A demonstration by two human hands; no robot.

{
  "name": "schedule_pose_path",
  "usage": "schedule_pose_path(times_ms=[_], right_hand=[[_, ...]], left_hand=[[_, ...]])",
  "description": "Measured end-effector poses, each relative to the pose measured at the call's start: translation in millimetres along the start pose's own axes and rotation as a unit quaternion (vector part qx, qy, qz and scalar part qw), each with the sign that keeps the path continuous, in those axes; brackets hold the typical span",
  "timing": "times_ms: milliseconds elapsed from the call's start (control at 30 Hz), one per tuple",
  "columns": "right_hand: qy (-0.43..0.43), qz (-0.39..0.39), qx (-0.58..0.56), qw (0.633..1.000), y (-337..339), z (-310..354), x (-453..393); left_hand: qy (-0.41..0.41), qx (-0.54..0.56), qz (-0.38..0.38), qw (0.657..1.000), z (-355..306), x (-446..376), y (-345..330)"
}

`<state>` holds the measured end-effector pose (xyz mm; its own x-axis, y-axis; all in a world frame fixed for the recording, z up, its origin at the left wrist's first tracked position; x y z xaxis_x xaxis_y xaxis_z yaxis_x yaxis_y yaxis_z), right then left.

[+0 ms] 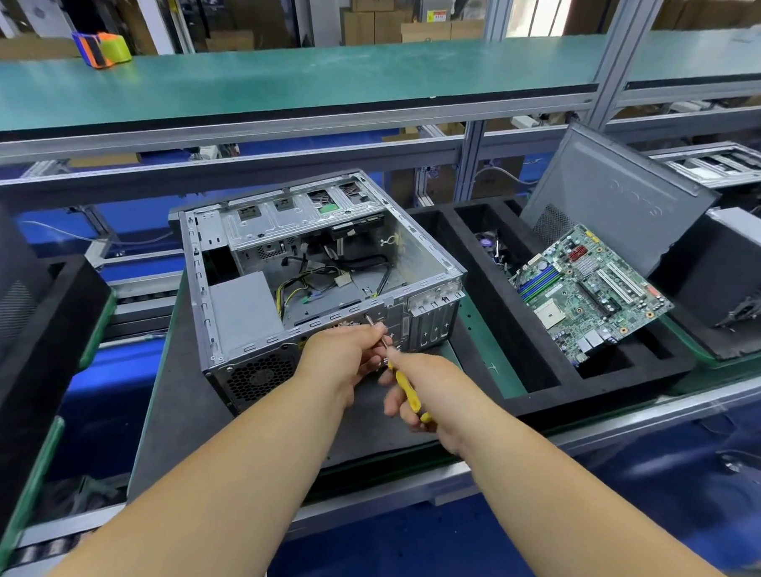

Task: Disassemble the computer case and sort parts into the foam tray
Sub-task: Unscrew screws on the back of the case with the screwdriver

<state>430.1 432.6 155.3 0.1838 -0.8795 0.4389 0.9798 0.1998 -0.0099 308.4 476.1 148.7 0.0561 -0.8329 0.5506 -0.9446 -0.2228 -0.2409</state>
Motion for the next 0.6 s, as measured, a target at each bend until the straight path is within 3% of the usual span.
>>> schedule_pose_path(times_ms=[100, 200, 300, 400, 500, 600], right_hand=[[-0.079, 0.061, -0.253, 0.962, -3.9, -5.1, 0.3], [-0.092, 0.077, -0.327, 0.937, -7.4, -6.5, 1.2], [-0.055, 0.032, -0.249, 0.966, -8.2, -6.5, 0.5], [-0.018, -0.03, -0.089, 0.995, -7.8, -1.5, 0.9], [-0.002, -0.049, 0.032, 0.998, -8.3, 6.1, 1.3], [0.009, -0.04, 0.062, 0.997, -8.8, 8.8, 0.2]], left_hand=[[0.007, 0.003, -0.007, 1.0, -0.3, -0.1, -1.2], [0.011, 0.002, -0.005, 1.0, 0.3, -0.4, -1.7], [0.009, -0.008, -0.007, 1.0, 0.8, -0.2, -1.1], [0.007, -0.009, 0.0, 1.0, 0.3, 1.7, -2.0], [0.004, -0.012, 0.013, 1.0, -1.1, 4.3, -3.2], [0.002, -0.011, 0.015, 1.0, -2.6, 5.4, -1.7]])
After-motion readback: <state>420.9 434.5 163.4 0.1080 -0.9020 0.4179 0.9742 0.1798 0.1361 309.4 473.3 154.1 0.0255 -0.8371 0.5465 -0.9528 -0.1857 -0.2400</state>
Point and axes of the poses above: each hand's wrist, its own x-axis away from the middle knuckle, its own y-axis out of the back of the hand, z = x × y, the point moved 3 cm from there along -x, towards the middle knuckle, and after that the axes turned 7 degrees about y, right-handed, at the moved point
